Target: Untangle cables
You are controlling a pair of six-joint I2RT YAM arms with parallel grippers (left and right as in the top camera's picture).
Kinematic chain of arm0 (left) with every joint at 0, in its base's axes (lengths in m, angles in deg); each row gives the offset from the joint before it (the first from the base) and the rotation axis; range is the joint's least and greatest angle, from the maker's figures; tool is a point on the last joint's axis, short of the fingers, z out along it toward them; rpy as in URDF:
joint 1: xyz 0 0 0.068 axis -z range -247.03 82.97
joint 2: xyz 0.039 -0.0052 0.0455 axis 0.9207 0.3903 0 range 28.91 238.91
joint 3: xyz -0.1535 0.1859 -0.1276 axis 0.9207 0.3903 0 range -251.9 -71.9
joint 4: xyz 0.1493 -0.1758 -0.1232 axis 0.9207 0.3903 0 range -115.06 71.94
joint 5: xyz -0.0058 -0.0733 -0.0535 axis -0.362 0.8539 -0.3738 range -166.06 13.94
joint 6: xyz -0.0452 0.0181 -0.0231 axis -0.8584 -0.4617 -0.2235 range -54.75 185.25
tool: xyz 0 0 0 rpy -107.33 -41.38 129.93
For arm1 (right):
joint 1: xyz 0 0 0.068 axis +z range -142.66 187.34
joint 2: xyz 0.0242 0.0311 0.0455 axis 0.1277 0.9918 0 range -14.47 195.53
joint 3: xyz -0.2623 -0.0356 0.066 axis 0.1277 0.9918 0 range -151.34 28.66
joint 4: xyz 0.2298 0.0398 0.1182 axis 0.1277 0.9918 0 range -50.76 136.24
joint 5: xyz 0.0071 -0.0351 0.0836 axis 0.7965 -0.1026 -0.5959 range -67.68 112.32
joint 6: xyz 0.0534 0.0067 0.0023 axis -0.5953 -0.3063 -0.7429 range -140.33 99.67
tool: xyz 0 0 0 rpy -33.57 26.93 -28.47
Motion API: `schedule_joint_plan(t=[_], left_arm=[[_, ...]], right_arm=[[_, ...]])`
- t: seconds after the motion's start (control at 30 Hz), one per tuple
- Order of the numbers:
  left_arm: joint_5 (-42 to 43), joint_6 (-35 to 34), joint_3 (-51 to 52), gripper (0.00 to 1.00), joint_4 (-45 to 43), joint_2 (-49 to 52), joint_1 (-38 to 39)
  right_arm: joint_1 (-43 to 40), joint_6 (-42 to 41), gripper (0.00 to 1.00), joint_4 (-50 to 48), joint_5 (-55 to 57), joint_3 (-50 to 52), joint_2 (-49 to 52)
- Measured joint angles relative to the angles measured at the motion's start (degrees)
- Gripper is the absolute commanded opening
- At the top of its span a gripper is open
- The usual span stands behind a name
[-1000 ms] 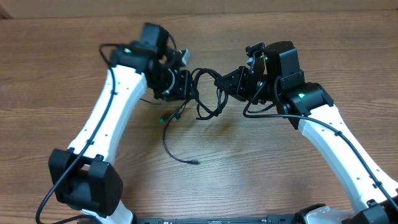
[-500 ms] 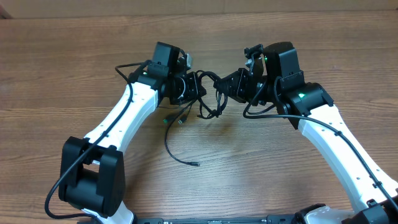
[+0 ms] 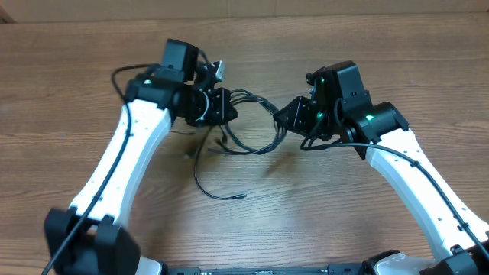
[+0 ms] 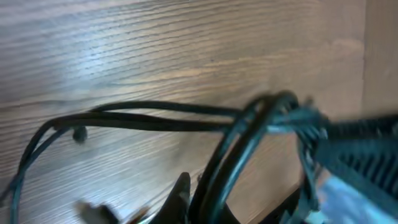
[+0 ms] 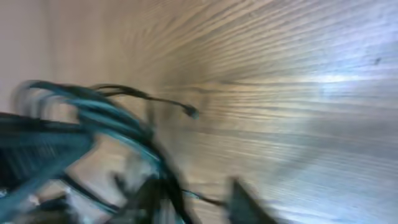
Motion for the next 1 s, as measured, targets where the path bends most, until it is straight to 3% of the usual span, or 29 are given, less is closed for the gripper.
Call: schedule_joint_plan(t=[0.23,0.47,0.77,1.0], left_arm=[[-5.3,8.9,-0.6,0.04,4.3,-2.5,-0.5],[-6.5,8.3,-0.6,0.04,10.6,-2.5,-0.5],[0.3,12.8,-0.6,0.04,16.7,-2.5,-0.5],[2.5,15.5,-0.6,0.04,16.8,-2.5,-0.5]], right_arm=[[0.0,11.8,0.62,2.0,-4.3,-1.5,0.1],[0.0,22.3,0.57,0.9,-7.4,-5.4,0.1],[3.5,36.2,0.54,2.5,-13.8,-5.4,3.4],[4.2,42.0,0.20,4.6,-19.5,-5.4,5.1]])
